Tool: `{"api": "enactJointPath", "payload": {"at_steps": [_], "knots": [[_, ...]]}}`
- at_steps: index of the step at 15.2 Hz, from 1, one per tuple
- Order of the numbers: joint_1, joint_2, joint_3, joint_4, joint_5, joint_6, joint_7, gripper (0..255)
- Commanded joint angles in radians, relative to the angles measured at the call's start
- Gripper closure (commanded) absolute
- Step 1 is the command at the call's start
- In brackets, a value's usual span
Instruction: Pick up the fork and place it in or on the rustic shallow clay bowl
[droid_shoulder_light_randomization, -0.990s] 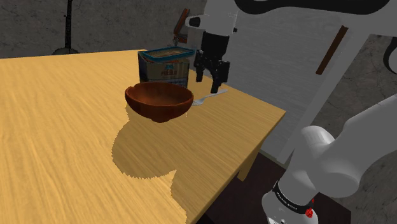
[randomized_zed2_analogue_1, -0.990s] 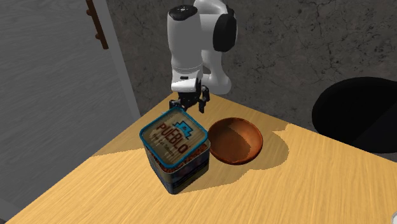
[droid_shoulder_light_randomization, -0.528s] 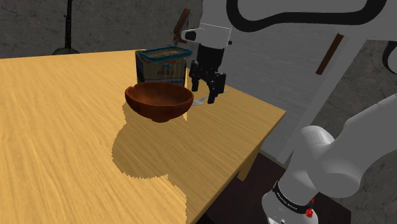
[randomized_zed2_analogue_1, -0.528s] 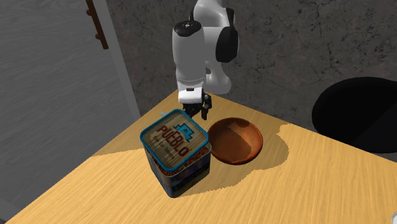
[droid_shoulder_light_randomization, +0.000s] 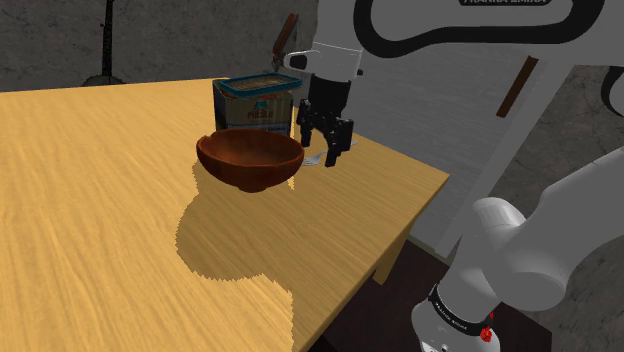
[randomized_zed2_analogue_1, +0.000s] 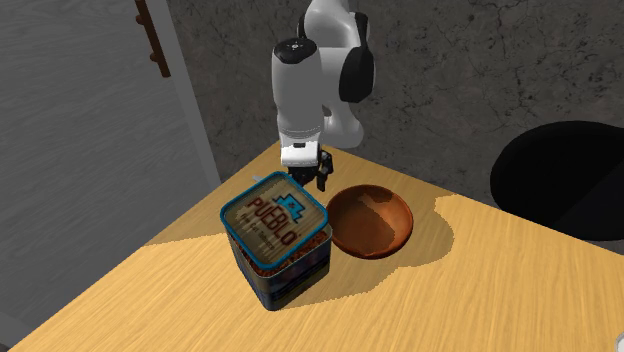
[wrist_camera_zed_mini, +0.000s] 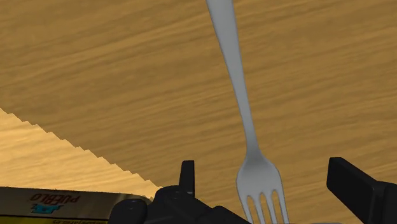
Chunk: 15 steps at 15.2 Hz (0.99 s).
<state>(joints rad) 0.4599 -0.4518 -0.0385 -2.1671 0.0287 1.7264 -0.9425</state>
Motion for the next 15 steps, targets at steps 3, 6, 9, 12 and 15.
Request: {"api": "enactJointPath", "payload": {"at_steps": [3,6,9,12,15], "knots": [[0.0,0.0,0.0,0.0,0.0,0.0,0.0,255],[0.0,0.001,0.001,0.002,0.0,-0.001,0.001,255],[0.0,0.0,0.001,0.001,0.0,-0.001,0.001,255],[0.0,0.002,0.0,0.029,0.0,-0.026,0.001,255],[0.001,0.008,0.0,0.074,0.0,-0.066,0.002,255]]}}
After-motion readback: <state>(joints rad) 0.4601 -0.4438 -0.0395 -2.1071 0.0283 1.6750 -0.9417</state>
